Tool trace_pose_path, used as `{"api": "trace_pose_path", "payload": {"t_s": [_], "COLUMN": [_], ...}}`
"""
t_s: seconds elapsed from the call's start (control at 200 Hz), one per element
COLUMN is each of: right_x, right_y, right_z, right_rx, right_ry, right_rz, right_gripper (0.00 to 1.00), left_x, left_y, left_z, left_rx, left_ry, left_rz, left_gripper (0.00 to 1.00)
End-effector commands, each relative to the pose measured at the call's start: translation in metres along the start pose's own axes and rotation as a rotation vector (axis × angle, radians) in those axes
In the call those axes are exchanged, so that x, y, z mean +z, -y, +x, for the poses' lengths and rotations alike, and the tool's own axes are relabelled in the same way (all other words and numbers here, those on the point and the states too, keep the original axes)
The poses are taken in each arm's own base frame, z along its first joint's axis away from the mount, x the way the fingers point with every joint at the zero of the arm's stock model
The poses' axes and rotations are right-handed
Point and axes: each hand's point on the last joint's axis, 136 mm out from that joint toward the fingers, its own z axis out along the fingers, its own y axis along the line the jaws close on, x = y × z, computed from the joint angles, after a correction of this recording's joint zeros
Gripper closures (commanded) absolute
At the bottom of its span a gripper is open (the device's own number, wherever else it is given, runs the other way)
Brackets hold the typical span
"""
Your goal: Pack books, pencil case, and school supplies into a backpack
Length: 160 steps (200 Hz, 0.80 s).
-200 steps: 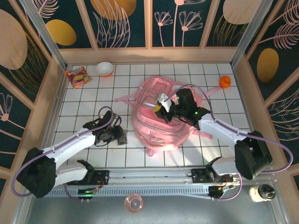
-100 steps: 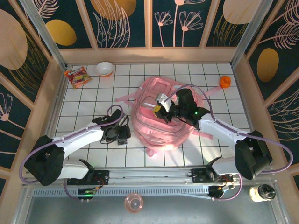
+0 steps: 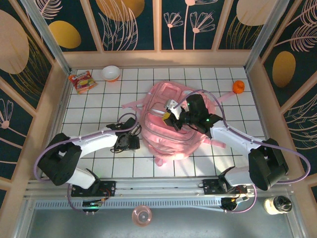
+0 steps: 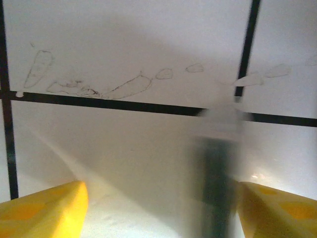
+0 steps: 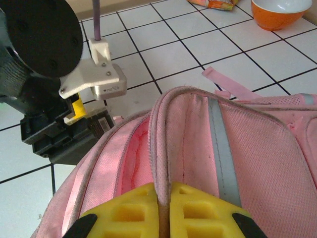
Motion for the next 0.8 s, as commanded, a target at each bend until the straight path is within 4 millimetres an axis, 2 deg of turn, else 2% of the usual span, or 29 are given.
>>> {"api": "trace_pose_path", "payload": {"t_s": [0.0, 0.1, 0.255, 0.54, 0.796], "right_x": [-0.003, -0.005, -0.005, -0.004, -0.004], "right_y": [-0.011, -0.01, -0.01, -0.009, -0.011], "right_z": [-0.016, -0.013, -0.014, -0.02, -0.021], "right_rx": [-0.044, -0.04, -0.041, -0.039, -0.031], "right_ry": [0.044, 0.041, 0.042, 0.051, 0.057], "right_rz": [-0.047, -0.043, -0.043, -0.053, -0.057], "right_gripper": [1.0, 1.0, 1.0, 1.0, 1.0], "left_x": [0.007, 0.011, 0.004, -0.017, -0.031], "left_y": [-0.003, -0.006, 0.001, 0.02, 0.026], "left_z": [0.004, 0.009, 0.006, -0.006, -0.012], "left_rx": [0.021, 0.021, 0.008, -0.014, -0.042], "left_ry": [-0.019, -0.03, -0.022, 0.013, 0.057], "left_rz": [-0.026, -0.027, 0.015, 0.105, 0.165], "left_gripper": [0.26, 0.34, 0.55, 0.79, 0.99]}}
